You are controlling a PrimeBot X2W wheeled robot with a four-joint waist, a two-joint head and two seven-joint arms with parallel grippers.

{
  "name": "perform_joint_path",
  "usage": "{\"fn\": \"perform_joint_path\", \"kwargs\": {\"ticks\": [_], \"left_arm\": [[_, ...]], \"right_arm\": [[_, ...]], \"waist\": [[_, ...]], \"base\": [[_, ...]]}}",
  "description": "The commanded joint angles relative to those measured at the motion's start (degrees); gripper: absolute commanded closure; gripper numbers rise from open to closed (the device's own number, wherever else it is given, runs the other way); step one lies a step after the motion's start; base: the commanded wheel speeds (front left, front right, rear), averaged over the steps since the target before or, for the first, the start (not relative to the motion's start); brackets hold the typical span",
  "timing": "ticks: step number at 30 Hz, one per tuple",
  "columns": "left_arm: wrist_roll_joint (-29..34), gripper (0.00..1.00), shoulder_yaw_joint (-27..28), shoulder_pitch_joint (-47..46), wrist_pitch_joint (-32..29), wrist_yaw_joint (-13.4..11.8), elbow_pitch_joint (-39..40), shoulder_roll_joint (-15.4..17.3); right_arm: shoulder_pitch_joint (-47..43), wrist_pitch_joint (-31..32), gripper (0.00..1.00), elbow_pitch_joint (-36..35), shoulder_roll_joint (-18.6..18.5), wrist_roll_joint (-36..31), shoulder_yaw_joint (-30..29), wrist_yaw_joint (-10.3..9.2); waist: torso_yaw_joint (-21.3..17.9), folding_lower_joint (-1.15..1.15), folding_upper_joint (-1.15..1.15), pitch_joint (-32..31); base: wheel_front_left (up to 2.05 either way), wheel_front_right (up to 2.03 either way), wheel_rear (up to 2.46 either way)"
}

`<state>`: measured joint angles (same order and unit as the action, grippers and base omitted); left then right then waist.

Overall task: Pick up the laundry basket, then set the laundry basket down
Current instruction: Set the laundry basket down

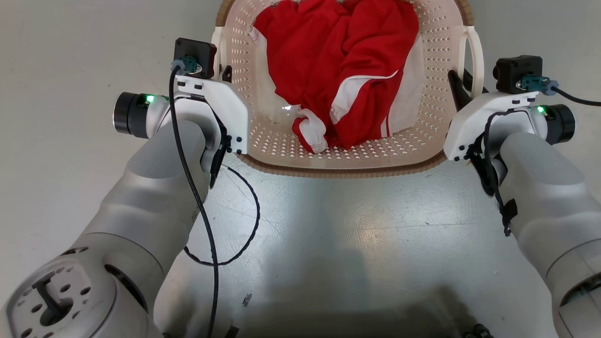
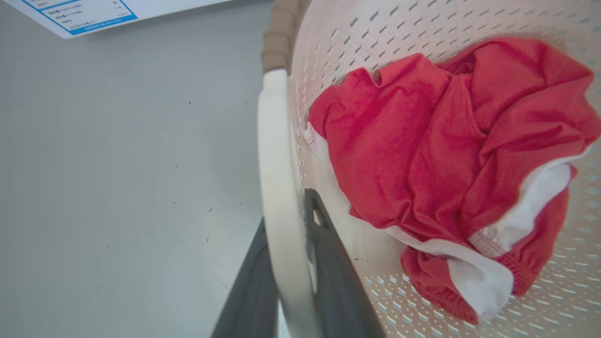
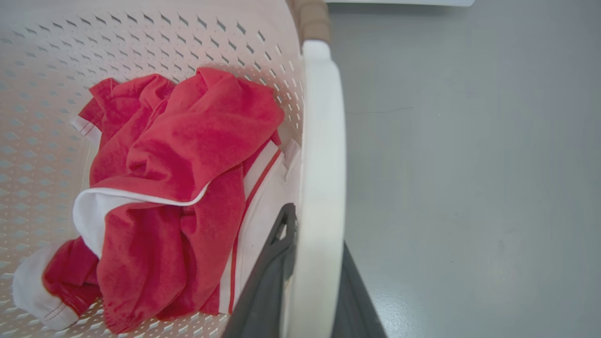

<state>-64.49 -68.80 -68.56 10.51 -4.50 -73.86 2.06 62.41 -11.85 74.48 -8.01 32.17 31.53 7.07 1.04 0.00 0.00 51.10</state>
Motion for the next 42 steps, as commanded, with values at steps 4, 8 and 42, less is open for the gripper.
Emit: {"fn": "perform_joint_path", "kwargs": {"ticks": [4, 8, 42], "left_arm": [[0.01, 1.00, 0.14, -0.79, -0.24, -0.06, -0.09, 1.33], [-0.02, 1.00, 0.08, -0.86, -0.31, -0.14, -0.09, 1.30], [-1.75, 0.00, 1.01, -0.30, -0.23, -1.76, -0.10, 1.09]], "right_arm": [[-1.89, -0.62, 1.00, -0.53, 0.75, -1.50, 0.31, 0.42], [-1.97, -0.49, 1.00, -0.53, 0.81, -1.84, -0.10, 0.42], [-2.71, -1.76, 0.00, -0.53, 1.33, -7.20, -7.51, 0.42]], "waist": [[-0.02, 0.00, 0.00, 0.03], [-0.05, 0.00, 0.00, 0.04], [-0.39, 0.00, 0.00, -0.47]], "base": [[0.00, 0.00, 0.00], [0.00, 0.00, 0.00], [0.00, 0.00, 0.00]]}}
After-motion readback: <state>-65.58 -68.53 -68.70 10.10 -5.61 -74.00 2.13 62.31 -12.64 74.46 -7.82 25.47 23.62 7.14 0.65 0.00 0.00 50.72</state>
